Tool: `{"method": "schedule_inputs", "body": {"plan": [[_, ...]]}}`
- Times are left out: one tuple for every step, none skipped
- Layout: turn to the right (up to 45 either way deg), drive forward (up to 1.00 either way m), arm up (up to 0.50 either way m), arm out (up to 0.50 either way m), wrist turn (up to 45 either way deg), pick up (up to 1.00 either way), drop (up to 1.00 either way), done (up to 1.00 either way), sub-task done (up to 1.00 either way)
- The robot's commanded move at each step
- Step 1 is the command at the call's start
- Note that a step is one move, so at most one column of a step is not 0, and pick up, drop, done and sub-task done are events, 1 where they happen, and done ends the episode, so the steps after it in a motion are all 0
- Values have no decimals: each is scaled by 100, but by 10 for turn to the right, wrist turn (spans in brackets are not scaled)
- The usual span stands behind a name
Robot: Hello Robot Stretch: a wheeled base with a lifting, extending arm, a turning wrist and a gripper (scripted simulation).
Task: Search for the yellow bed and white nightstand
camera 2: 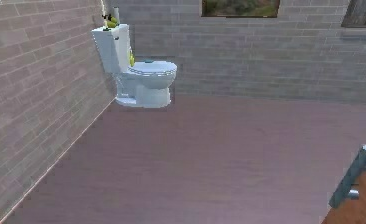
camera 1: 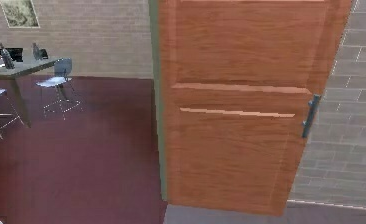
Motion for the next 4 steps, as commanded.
{"method": "schedule_inputs", "body": {"plan": [[450,0,0,0,0,0,0,0,0],[420,0,0,0,0,0,0,0,0],[0,75,0,0,0,0,0,0,0],[450,0,0,0,0,0,0,0,0]]}}
